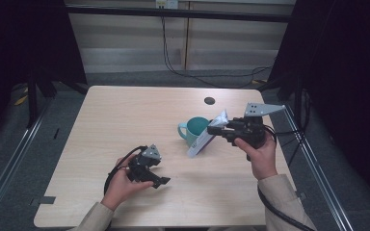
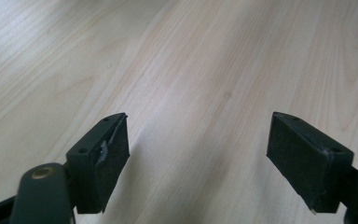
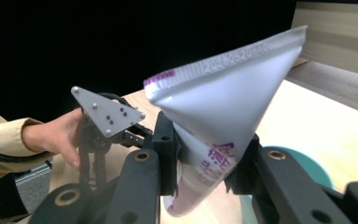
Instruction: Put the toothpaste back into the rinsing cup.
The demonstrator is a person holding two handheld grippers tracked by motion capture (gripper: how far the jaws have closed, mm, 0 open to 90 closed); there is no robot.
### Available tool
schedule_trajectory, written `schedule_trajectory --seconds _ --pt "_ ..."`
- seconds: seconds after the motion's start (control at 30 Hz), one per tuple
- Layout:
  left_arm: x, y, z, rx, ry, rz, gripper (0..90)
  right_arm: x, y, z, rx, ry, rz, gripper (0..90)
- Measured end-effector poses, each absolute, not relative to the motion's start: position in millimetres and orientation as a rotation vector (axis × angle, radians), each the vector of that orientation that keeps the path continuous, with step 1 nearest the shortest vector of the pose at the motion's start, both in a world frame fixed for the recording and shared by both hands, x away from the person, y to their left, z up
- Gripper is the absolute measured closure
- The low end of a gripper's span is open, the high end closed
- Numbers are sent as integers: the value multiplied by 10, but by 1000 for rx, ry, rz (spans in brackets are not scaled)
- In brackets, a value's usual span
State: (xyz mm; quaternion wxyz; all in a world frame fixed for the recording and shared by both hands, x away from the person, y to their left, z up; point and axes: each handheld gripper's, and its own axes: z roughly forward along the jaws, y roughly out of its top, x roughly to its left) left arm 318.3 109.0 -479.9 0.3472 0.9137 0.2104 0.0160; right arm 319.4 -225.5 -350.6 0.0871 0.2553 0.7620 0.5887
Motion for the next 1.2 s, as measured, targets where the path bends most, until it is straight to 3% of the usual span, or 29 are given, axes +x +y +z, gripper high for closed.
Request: schedule_trajectory --seconds 1.2 --pt "3095 1191 -5050 2328 477 147 138 3506 -2390 -3140 846 2107 1665 699"
